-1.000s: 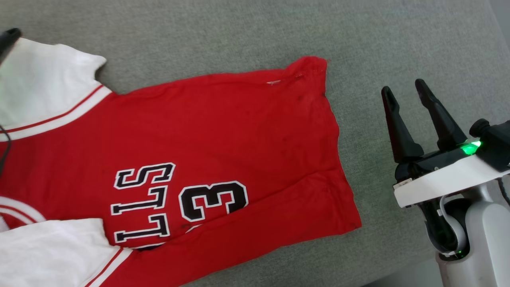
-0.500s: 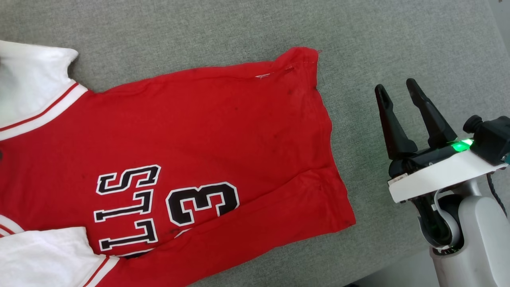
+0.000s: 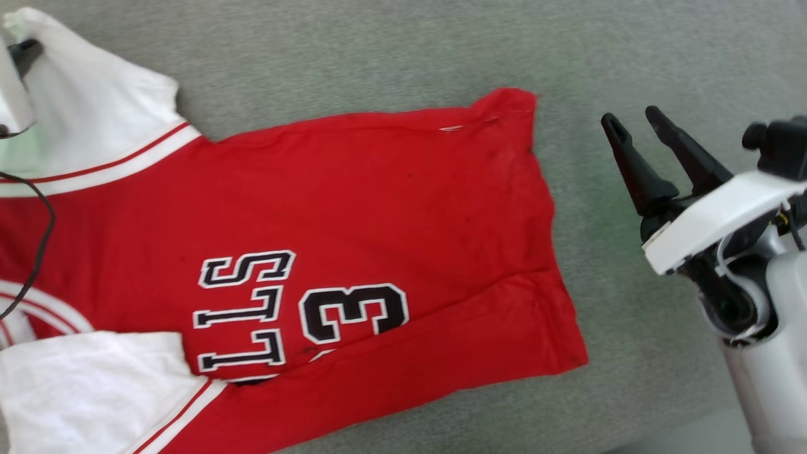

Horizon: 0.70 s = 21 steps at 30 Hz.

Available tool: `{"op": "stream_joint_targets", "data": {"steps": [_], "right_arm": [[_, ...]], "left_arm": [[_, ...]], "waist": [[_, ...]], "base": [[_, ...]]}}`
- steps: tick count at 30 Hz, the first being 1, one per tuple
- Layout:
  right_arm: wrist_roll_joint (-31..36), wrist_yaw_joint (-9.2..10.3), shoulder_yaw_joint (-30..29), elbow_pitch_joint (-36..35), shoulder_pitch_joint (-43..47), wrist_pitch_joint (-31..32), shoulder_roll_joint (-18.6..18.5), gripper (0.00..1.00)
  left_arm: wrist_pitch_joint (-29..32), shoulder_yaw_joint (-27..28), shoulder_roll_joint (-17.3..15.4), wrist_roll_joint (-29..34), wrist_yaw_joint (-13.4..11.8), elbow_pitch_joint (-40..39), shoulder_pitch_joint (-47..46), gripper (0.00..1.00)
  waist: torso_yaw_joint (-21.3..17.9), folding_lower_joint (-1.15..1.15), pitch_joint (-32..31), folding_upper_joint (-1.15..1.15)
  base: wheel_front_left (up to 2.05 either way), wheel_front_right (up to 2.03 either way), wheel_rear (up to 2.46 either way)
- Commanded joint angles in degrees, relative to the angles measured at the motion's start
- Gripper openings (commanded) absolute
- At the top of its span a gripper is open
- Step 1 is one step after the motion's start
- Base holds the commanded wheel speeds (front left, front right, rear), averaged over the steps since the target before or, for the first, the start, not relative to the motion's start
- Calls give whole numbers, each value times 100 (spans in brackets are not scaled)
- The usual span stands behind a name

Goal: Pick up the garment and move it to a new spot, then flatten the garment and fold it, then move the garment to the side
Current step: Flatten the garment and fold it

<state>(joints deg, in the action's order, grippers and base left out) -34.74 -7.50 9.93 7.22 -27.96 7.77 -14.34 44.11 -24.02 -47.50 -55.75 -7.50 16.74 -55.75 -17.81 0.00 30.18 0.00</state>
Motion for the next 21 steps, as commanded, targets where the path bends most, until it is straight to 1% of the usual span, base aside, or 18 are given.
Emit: {"op": "stream_joint_targets", "data": {"steps": [1,5,8,13,19,20,21], "right_arm": [[-160,2,60,130,-172,169,-91,100],[-522,2,270,640,-632,935,-435,100],[-695,2,471,895,-963,1471,-597,100],[-816,2,718,1301,-1430,2136,-661,100],[-924,2,1155,1830,-1653,2890,-619,100],[-961,2,1206,1889,-1661,3022,-614,25],[-990,2,1241,1933,-1676,3132,-612,0]], "left_arm": [[-39,-63,18,88,57,-40,-86,0],[-112,-192,147,219,210,-216,-297,0],[-154,-288,226,301,298,-356,-402,0],[-279,-407,368,390,419,-569,-481,0],[-374,-506,493,411,509,-614,-448,0],[-399,-520,508,415,529,-596,-438,0],[-410,-535,528,418,543,-577,-424,0]], "waist": [[213,0,-43,0],[527,0,22,0],[737,0,126,0],[1002,0,282,0],[1154,0,334,0],[1168,0,327,0],[1180,0,317,0]], "base": [[0,0,0],[0,0,0],[0,0,0],[0,0,0],[0,0,0],[0,0,0],[0,0,0]]}}
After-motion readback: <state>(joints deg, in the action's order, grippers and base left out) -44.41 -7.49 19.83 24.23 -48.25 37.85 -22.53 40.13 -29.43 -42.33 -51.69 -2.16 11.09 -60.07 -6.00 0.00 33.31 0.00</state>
